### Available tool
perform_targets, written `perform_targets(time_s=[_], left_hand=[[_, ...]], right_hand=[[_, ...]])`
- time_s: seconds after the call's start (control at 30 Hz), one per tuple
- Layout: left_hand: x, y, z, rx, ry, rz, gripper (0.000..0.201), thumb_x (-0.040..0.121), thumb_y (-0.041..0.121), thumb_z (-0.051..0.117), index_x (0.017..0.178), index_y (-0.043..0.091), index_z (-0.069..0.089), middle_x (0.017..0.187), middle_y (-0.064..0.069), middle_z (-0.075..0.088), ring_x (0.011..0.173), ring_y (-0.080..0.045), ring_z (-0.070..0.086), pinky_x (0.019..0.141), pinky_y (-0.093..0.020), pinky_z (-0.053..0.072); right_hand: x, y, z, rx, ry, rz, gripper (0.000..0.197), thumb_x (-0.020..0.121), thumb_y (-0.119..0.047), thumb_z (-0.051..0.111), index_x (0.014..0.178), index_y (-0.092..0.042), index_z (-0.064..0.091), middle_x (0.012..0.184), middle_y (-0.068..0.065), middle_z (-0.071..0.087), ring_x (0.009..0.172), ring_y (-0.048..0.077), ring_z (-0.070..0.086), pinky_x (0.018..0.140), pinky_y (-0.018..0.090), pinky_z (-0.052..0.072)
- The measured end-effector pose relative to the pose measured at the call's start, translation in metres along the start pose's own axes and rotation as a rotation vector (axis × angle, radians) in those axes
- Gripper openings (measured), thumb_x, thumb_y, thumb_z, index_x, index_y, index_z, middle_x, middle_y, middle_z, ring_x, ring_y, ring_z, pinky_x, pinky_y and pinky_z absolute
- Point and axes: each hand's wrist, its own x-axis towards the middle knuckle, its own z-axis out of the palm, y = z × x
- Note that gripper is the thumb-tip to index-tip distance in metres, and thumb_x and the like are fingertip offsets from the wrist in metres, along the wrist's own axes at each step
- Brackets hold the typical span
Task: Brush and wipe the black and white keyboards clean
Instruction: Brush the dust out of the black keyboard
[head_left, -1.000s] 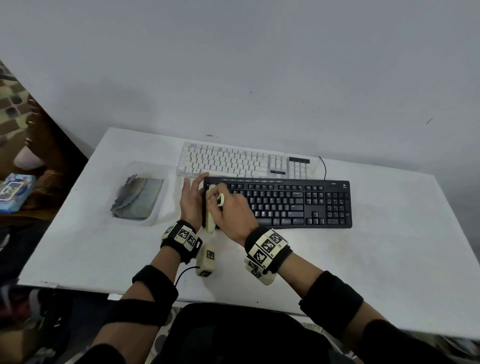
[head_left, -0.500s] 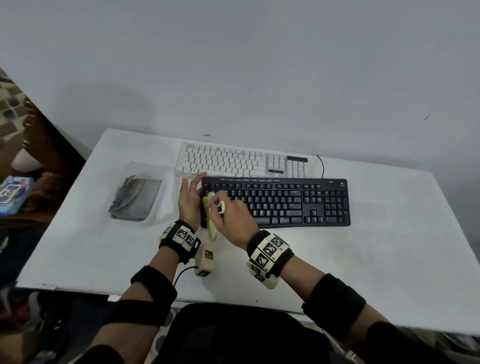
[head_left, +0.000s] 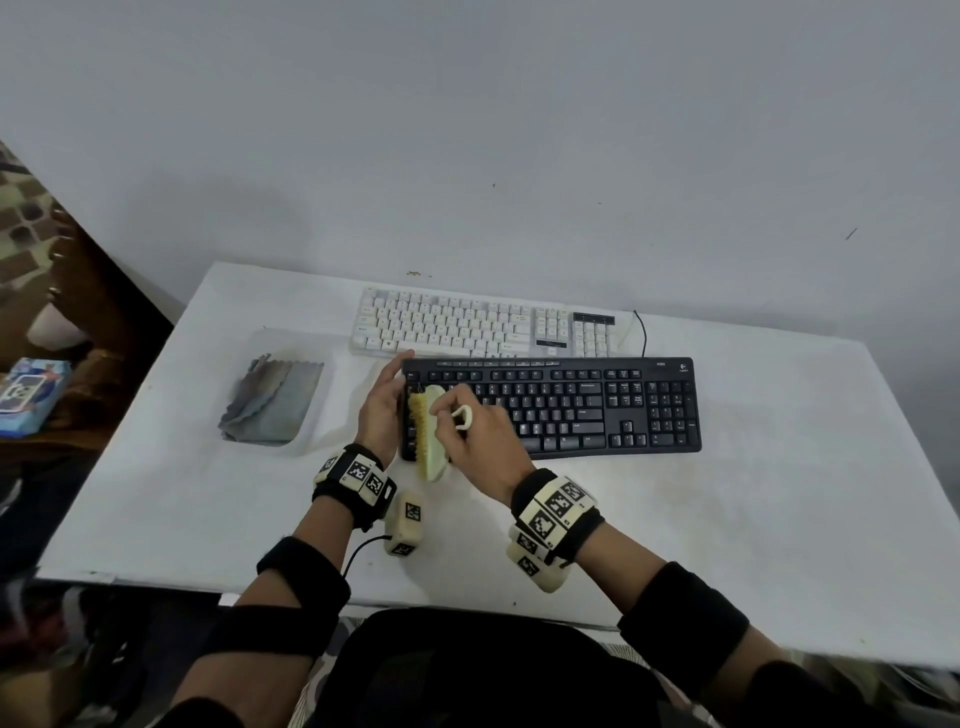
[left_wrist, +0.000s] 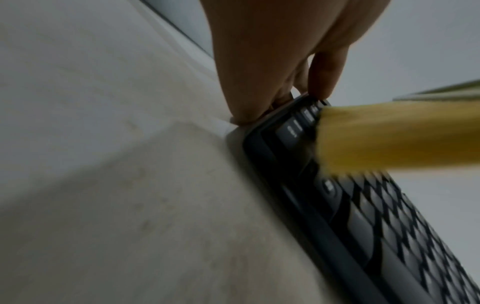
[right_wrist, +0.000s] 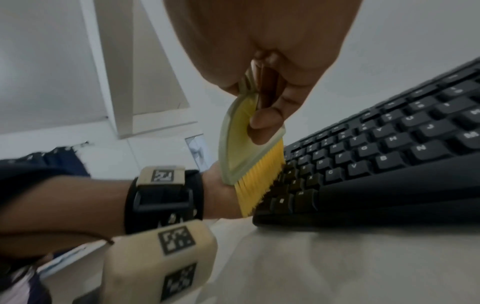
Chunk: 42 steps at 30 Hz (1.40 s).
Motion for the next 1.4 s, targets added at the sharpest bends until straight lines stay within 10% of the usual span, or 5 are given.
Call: perform_targets(time_s=[0.37,0.57,1.4], left_hand=[[0.005,-0.004,0.001,0.075,0.089,0.033,0.031,0.108,0.013,0.045,0.133,0.018,0.063,0.120,-0.016,0.072,0.101,-0.026,0.070,0.072,-0.031,0.060],[0.005,-0.007,0.008,0.091,0.143,-0.014,0.031,0.106,0.031,0.049,0.131,0.022,0.065,0.126,-0.014,0.071,0.114,-0.030,0.070,0.093,-0.042,0.056],[0.005,0.007,-0.031,0.230,0.156,-0.194,0.027,0.104,0.007,0.051,0.125,0.009,0.069,0.120,-0.018,0.071,0.111,-0.033,0.069,0.089,-0.038,0.056]], right_hand=[[0.013,0.000,-0.022,0.074,0.155,-0.003,0.005,0.102,-0.018,0.054,0.101,-0.016,0.058,0.069,-0.009,0.062,0.053,0.007,0.053,0.053,0.012,0.035],[0.010,-0.001,-0.021,0.093,0.181,0.003,0.007,0.103,-0.017,0.054,0.102,-0.014,0.060,0.069,-0.014,0.060,0.052,0.008,0.052,0.053,0.014,0.035],[-0.009,0.003,-0.011,0.143,0.199,0.071,0.016,0.096,-0.031,0.066,0.100,-0.017,0.059,0.071,-0.009,0.066,0.057,0.005,0.057,0.057,0.019,0.045]])
